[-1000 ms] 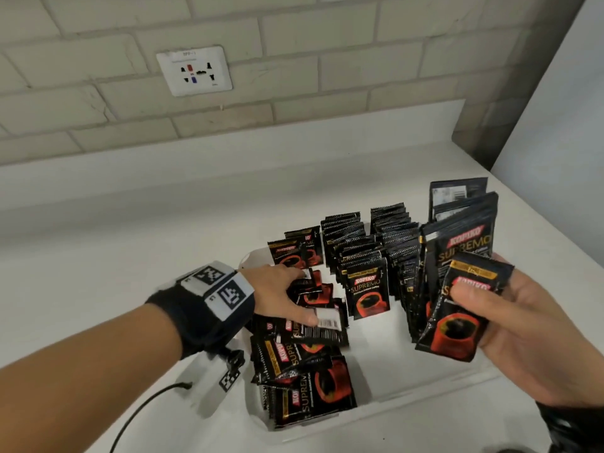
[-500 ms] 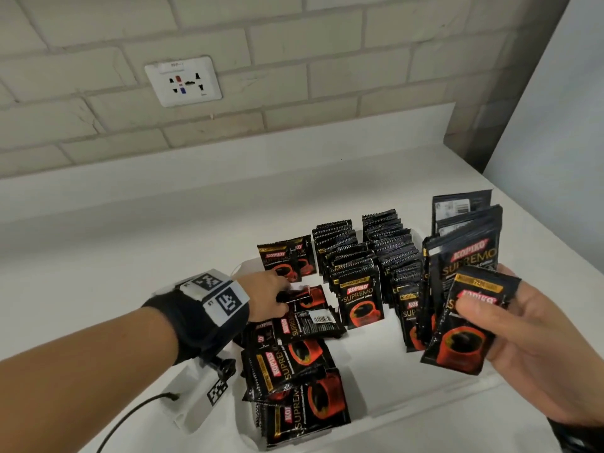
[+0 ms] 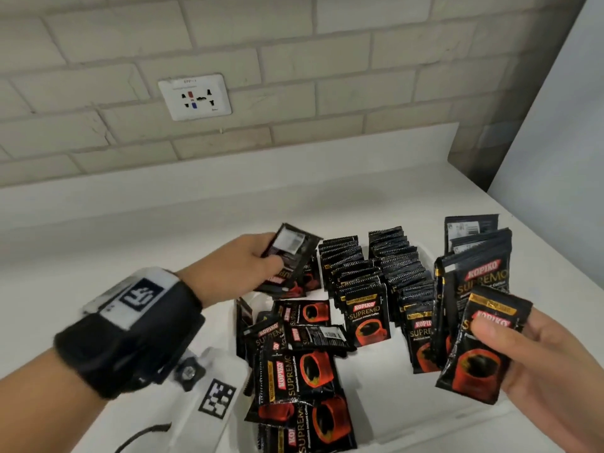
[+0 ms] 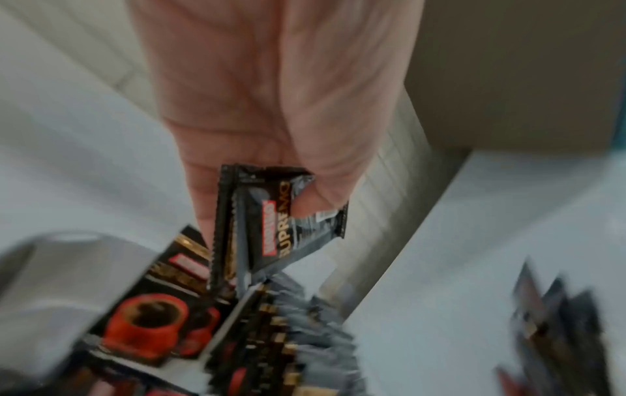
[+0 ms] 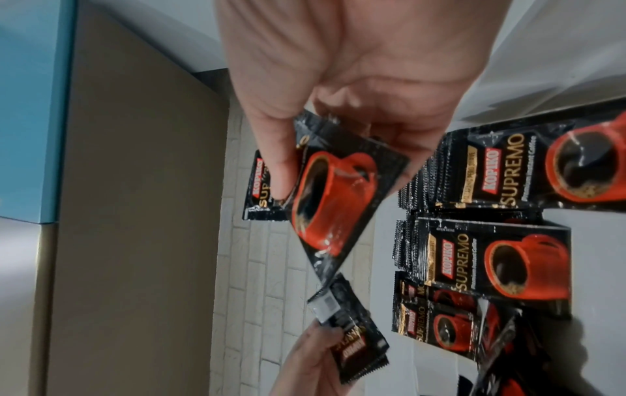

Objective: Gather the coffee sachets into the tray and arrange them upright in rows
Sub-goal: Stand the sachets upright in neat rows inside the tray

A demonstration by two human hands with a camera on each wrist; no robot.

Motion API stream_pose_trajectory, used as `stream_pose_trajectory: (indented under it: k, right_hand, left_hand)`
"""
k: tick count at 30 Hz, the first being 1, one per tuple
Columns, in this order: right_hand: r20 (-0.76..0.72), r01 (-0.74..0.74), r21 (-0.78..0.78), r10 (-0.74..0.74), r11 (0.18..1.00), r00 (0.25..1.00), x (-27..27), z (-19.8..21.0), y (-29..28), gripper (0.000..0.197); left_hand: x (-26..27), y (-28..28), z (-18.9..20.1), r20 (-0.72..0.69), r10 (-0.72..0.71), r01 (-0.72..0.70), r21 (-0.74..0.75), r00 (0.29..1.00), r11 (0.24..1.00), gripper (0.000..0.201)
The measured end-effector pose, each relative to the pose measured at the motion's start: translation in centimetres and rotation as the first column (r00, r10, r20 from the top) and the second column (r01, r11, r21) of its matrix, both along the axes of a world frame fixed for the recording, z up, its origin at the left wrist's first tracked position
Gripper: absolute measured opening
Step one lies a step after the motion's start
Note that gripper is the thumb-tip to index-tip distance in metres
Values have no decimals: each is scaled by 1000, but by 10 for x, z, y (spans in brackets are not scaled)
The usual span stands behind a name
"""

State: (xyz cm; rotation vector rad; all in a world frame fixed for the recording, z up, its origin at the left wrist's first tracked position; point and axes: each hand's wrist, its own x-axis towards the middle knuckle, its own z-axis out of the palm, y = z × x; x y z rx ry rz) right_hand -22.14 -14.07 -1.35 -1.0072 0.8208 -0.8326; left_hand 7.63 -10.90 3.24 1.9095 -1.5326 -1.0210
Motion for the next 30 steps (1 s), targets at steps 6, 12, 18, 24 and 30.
stream_pose_trajectory:
  k: [6, 12, 18, 24, 30]
  right_hand:
    - [107, -292, 70, 284, 954, 953, 31, 12, 6, 71]
    - [38, -253, 10, 253, 967, 967, 67, -2, 17, 47]
    - [143, -307, 86, 294, 948, 945, 64, -7, 26, 77]
    - [95, -361, 183, 349, 915, 932, 57, -6, 19, 66]
    - [161, -105, 138, 83, 985, 984, 24, 2, 6, 102]
  left_hand:
    - [-32, 24, -3, -423, 59, -69, -9, 904, 998, 29]
    - [-77, 33, -18, -643, -21, -24, -61, 765, 998, 35]
    - [-108, 34, -36, -621, -32, -68, -138, 783, 988, 47]
    - [-108, 31, -42, -694, 83, -219, -109, 715, 970, 32]
    - [-85, 34, -34, -801, 182, -522, -183, 571, 833, 39]
